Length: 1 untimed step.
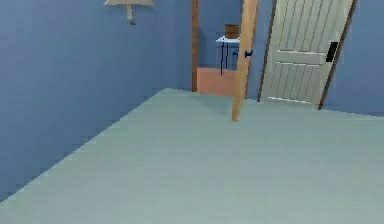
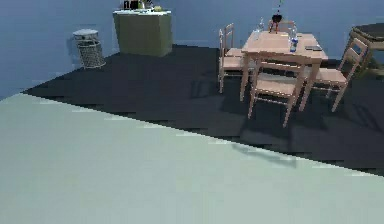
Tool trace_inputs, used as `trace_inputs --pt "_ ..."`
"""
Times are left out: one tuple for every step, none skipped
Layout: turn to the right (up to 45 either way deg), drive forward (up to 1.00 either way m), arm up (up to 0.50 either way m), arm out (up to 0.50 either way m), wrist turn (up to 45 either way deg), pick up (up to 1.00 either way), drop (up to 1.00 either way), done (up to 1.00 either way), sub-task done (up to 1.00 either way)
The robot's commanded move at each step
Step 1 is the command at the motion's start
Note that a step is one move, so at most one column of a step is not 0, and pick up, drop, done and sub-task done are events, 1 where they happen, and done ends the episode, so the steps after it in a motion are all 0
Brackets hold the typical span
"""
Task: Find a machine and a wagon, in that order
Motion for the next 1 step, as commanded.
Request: trace_inputs --pt "0.0 1.0 0.0 0.0 0.0 0.0 0.0 0.0 0.0"
